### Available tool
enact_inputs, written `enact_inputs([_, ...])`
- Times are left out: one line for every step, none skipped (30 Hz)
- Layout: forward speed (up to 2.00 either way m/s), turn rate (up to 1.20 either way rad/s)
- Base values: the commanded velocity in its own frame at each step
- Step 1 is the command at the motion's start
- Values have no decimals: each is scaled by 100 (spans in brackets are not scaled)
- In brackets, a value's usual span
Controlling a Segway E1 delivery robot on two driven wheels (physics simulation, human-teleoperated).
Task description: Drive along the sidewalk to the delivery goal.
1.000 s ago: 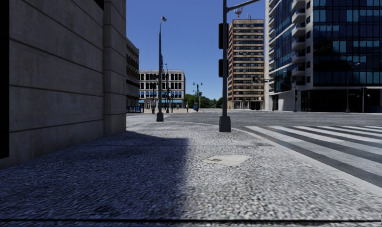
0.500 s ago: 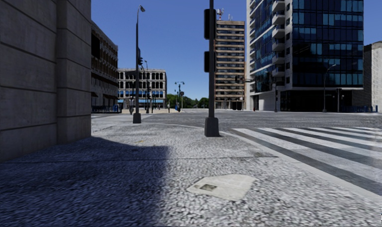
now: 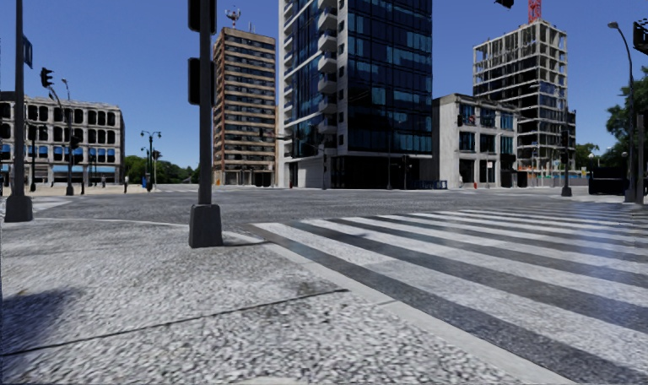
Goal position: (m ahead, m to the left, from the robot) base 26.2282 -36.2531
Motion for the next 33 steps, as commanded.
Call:
enact_inputs([200, -92])
enact_inputs([200, -92])
enact_inputs([200, -92])
enact_inputs([200, -92])
enact_inputs([200, -92])
enact_inputs([200, -92])
enact_inputs([200, -92])
enact_inputs([200, -92])
enact_inputs([200, -92])
enact_inputs([200, -92])
enact_inputs([200, -92])
enact_inputs([200, -92])
enact_inputs([200, -92])
enact_inputs([200, -92])
enact_inputs([200, -92])
enact_inputs([200, -92])
enact_inputs([200, -92])
enact_inputs([200, -92])
enact_inputs([200, -92])
enact_inputs([200, -92])
enact_inputs([200, -92])
enact_inputs([200, -92])
enact_inputs([200, -92])
enact_inputs([200, -92])
enact_inputs([200, -92])
enact_inputs([200, -92])
enact_inputs([200, -92])
enact_inputs([200, -92])
enact_inputs([200, -92])
enact_inputs([200, -92])
enact_inputs([200, -92])
enact_inputs([200, -92])
enact_inputs([200, -92])
